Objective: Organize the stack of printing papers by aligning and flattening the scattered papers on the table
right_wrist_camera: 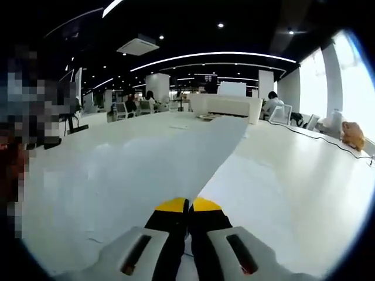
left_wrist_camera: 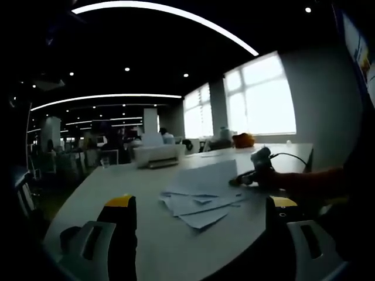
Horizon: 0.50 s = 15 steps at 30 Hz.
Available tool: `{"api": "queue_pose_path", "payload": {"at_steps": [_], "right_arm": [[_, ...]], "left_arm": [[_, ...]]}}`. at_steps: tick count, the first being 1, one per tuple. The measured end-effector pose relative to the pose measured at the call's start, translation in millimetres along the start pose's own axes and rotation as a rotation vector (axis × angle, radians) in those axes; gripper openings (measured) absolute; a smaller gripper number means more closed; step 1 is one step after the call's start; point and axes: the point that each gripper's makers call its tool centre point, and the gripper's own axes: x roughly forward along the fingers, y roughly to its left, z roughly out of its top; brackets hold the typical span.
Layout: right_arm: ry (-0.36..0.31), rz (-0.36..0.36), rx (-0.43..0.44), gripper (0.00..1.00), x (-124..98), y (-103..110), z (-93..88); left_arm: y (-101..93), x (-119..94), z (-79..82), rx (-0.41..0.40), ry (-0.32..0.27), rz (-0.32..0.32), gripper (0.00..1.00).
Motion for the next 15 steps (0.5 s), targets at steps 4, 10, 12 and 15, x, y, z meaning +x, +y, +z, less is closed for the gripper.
{"api": "queue_pose_path", "payload": {"at_steps": [4,10,12,15], "right_arm": [[0.003,-0.002,-0.005,0.00,0.4,0.2,-0.3],[0.004,-0.001,-0.006,0.00,0.5,1.1,0.1],[0.004,-0.001,-0.007,0.00,0.4,1.6,0.1],[0.005,0.000,-0.008,0.00,0.4,2.0,0.1]], "left_arm": [[1.5,-1.1,0.3,-0.001,-0.001,0.003,0.94],[2.1,-1.9,1.0,-0.001,-0.003,0.003,0.94],[1.8,-1.8,0.6,-0.001,-0.002,0.002,0.94],[1.3,-1.9,0.2,0.000,-0.001,0.002,0.94]]}}
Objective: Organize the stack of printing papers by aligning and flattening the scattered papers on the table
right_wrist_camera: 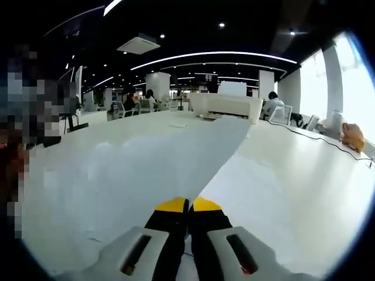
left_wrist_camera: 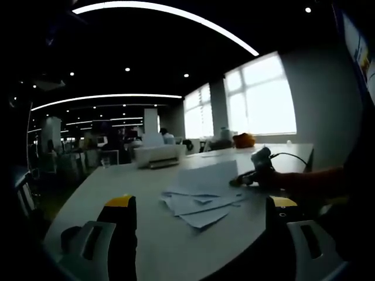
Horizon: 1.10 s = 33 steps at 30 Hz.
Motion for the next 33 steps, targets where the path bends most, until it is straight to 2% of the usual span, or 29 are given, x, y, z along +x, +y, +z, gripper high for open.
{"api": "queue_pose_path", "payload": {"at_steps": [23,33], "right_arm": [[0.000,0.006,-0.002,0.00,0.1,0.5,0.1],[-0.020,-0.005,-0.010,0.00,-2.1,-0.8,3.3]], "left_arm": [[-0.9,-0.2,1.0,0.000,-0.004,-0.005,0.94],[1.7,-1.3,1.3,-0.010,-0.006,-0.002,0.94]]}}
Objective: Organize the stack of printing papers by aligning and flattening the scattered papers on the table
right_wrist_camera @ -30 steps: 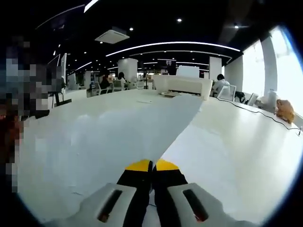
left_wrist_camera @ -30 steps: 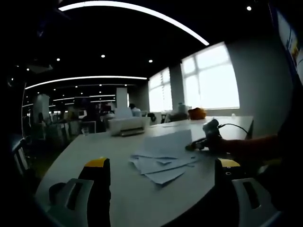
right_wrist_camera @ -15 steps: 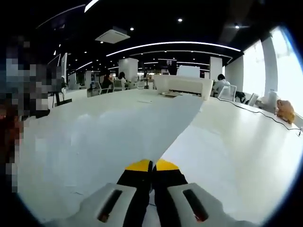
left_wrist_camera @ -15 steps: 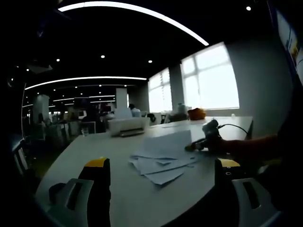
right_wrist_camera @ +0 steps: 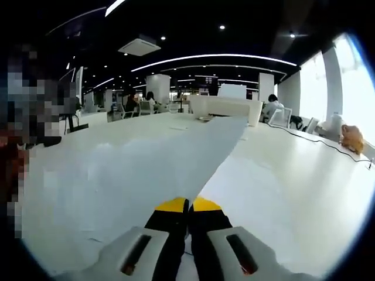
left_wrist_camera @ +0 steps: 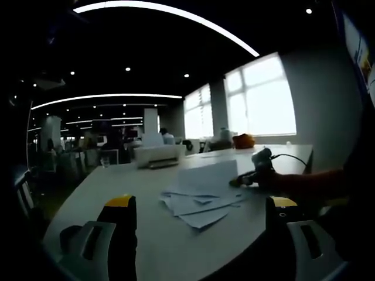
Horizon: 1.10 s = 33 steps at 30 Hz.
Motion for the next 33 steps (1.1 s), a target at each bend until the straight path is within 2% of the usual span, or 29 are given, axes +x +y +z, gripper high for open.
{"api": "queue_pose_path", "payload": {"at_steps": [19,29,33], "right_arm": [[-0.022,0.009,0.016,0.00,-3.3,1.1,3.3],[-0.054,0.018,0.028,0.00,-6.4,-0.2,7.8],[-0.088,0.019,0.040,0.00,-11.8,-0.6,13.6]], "left_arm": [[-2.4,1.4,-1.8,-0.004,0.001,-0.006,0.94],[-4.5,3.5,-1.3,-0.007,-0.001,-0.009,0.94],[-5.6,4.5,-3.4,-0.005,0.006,-0.010,0.94]]}}
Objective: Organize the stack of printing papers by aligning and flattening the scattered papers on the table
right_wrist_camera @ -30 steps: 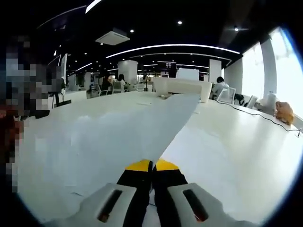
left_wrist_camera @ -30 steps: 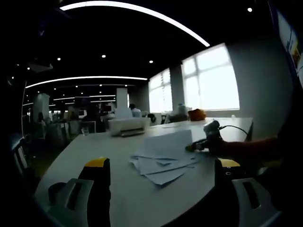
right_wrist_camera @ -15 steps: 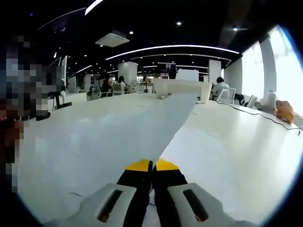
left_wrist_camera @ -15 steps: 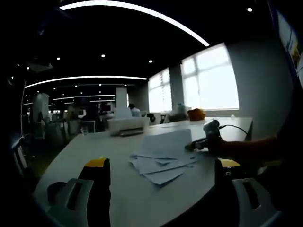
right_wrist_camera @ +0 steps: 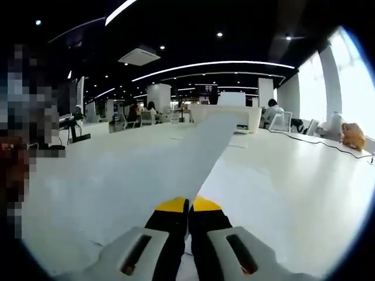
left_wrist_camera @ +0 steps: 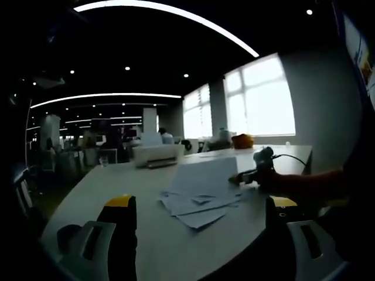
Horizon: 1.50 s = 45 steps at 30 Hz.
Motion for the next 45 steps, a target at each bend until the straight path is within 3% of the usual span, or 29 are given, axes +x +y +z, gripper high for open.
{"api": "queue_pose_path", "payload": {"at_steps": [14,20,24,37,45], "right_arm": [[-0.120,0.004,0.032,0.00,-12.0,0.0,23.2],[-0.134,0.022,0.050,0.00,-13.7,1.6,26.3],[-0.176,0.064,0.128,0.00,-19.1,7.5,36.8],[-0.209,0.083,0.110,0.00,-28.8,14.1,56.8],[-0.262,0.123,0.096,0.00,-39.5,32.2,89.0]], "left_arm": [[-0.7,4.9,-2.6,-0.003,0.014,-0.007,0.94],[-4.2,9.9,-1.0,-0.003,0.018,-0.013,0.94],[-7.1,12.6,-1.1,-0.001,0.020,-0.020,0.94],[-11.5,14.8,-1.9,-0.006,0.022,-0.031,0.94],[-11.2,15.6,-0.9,-0.027,0.016,-0.038,0.94]]}}
